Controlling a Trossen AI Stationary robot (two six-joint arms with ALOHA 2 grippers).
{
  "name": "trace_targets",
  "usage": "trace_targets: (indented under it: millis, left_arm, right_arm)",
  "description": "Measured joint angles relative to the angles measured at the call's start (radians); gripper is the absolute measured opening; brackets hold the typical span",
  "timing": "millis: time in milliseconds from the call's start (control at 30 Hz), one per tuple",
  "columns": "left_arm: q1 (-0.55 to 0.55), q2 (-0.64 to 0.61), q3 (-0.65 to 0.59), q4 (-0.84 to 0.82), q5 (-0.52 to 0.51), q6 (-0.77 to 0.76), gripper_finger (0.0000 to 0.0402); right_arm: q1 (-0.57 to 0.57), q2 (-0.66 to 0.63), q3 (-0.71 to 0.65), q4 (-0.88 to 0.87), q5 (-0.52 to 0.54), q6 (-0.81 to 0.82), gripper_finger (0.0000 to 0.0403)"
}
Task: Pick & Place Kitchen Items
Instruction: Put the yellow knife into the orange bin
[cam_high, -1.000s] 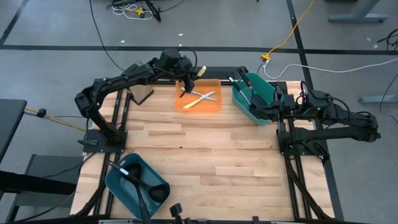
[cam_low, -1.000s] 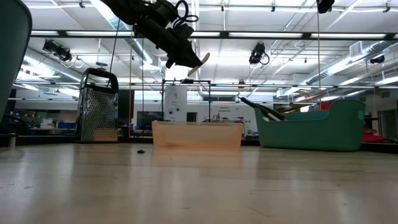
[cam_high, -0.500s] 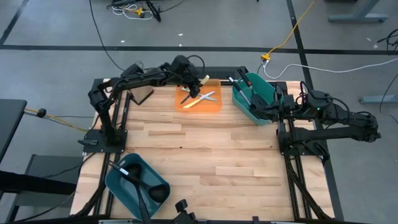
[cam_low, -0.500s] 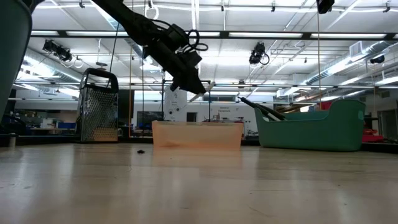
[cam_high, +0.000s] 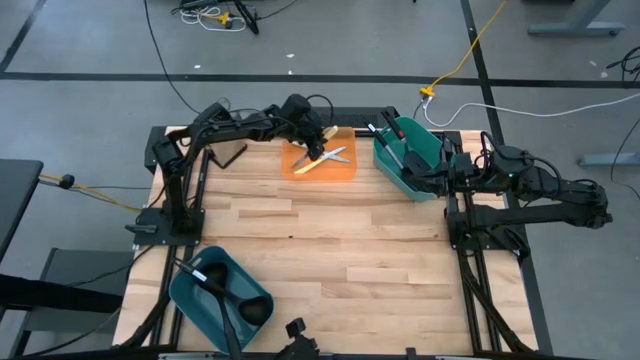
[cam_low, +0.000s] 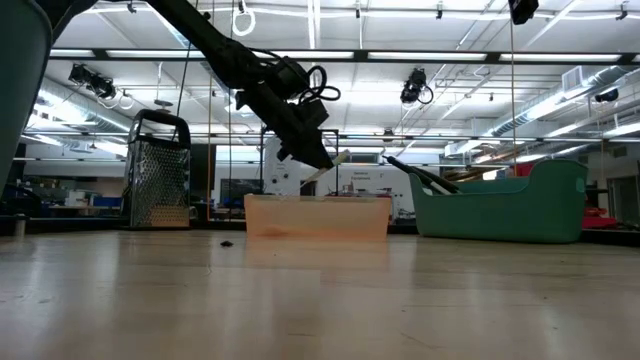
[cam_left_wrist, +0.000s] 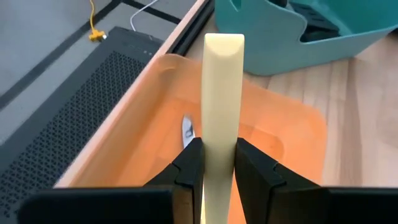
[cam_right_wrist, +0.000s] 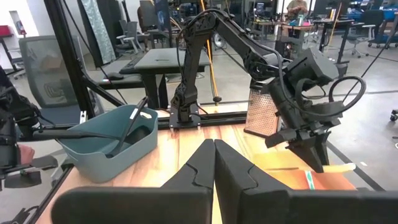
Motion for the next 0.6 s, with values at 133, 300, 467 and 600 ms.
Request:
trace_targets:
  millis: [133, 300, 467, 600]
  left_arm:
    - [0.001, 0.000, 0.000, -0.006, -0.006, 0.002, 0.0073]
    - [0.002, 0.000, 0.000, -0.016, -0.006, -0.006, 0.0073]
    - [-0.006, 0.000, 0.000, -0.046, -0.006, 0.007, 0.0073]
    - [-0.019, 0.000, 0.000, -0.086, -0.007, 0.049, 0.0073]
  right_arm:
    - [0.000, 0.000, 0.000, 0.000, 0.000, 0.000, 0.0008]
    - [0.000, 0.000, 0.000, 0.000, 0.000, 0.000, 0.0008]
    - [0.000, 0.000, 0.000, 0.001, 0.000, 0.000, 0.0008]
    - [0.000, 0.000, 0.000, 0.001, 0.000, 0.000, 0.0008]
